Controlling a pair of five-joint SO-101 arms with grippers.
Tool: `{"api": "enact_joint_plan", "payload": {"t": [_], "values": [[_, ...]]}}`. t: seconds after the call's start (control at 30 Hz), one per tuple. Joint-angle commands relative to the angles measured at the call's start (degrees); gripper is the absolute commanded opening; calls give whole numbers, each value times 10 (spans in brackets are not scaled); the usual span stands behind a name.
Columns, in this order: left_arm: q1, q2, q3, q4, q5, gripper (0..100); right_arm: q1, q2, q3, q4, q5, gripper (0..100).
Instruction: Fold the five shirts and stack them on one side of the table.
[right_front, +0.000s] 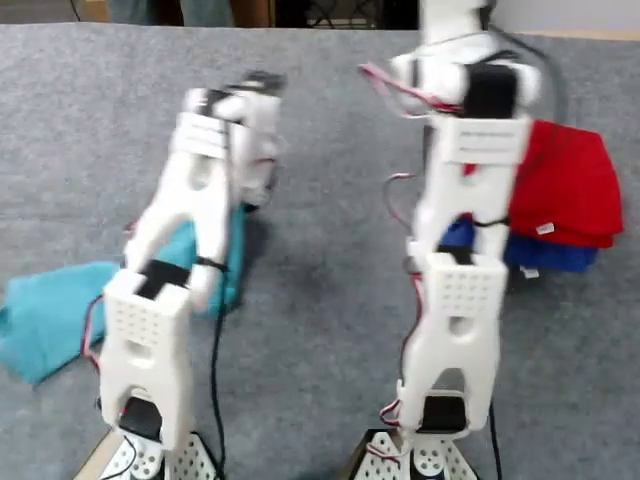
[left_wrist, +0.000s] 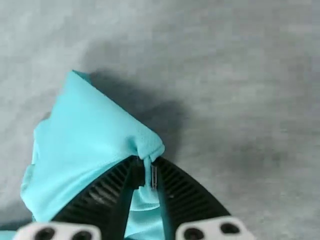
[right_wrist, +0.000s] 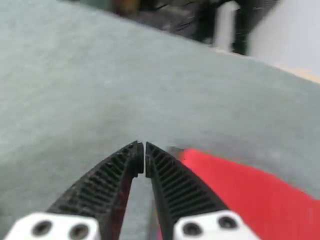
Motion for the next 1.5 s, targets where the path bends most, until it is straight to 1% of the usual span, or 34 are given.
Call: {"api": "enact_joint_plan", "payload": {"t": [0.0, 0.1, 0.13, 0.2, 0.27, 0.33, 0.37, 0.43, 0.53, 0.67, 0.73, 0.83, 0.9, 1.0, 1.07, 1.13, 1.2, 1.23, 1.3, 1.33, 1.37, 1.4, 1.47], "values": [[73, -10, -51, -28, -6, 29, 56, -65, -24, -2, 6, 18], [105, -10, -66, -27, -8, 37, 77, -80, -23, -2, 6, 18], [110, -10, -65, -20, -6, 66, 79, -82, -23, -2, 6, 18], [111, -10, -66, 10, -3, 170, 80, -81, -23, -2, 6, 18], [92, -14, -71, 44, 33, 274, 80, -81, -23, -2, 6, 18], [53, -20, -73, 47, 73, 291, 80, -81, -22, -2, 6, 18], [28, -32, -77, 47, 78, 291, 76, -80, -22, -2, 6, 18], [-28, -64, -68, 47, 79, 286, 55, -76, -3, -2, 6, 18], [-106, -106, -3, 47, 79, 276, -5, -65, 50, -1, 6, 18], [-174, -120, 152, 44, 77, 248, -108, -36, 138, -14, 2, 19], [-204, -111, 227, 26, 69, 232, -155, -14, 179, -36, -2, 19], [-254, -110, 333, -15, 32, 212, -215, 28, 219, -75, -51, 22], [-290, -110, 392, -36, 31, 214, -251, 58, 232, -78, -76, 65], [-335, -115, 451, -52, 12, 210, -302, 103, 233, -55, -88, 176], [-357, -127, 477, -53, -4, 209, -328, 133, 233, -47, -88, 241], [-368, -143, 501, -56, -20, 209, -343, 166, 234, -48, -89, 276], [-377, -164, 529, -78, -34, 184, -350, 199, 233, -52, -104, 263], [-379, -177, 543, -89, -41, 145, -350, 213, 233, -57, -117, 245], [-380, -200, 569, -98, -62, 34, -341, 236, 232, -66, -137, 174], [-379, -211, 582, -99, -74, 22, -333, 244, 232, -73, -140, 123], [-379, -221, 597, -98, -84, 46, -326, 247, 232, -76, -140, 69], [-382, -230, 609, -99, -91, 41, -318, 248, 232, -76, -140, 15], [-386, -254, 625, -99, -101, 28, -305, 247, 219, -57, -142, 32]]}}
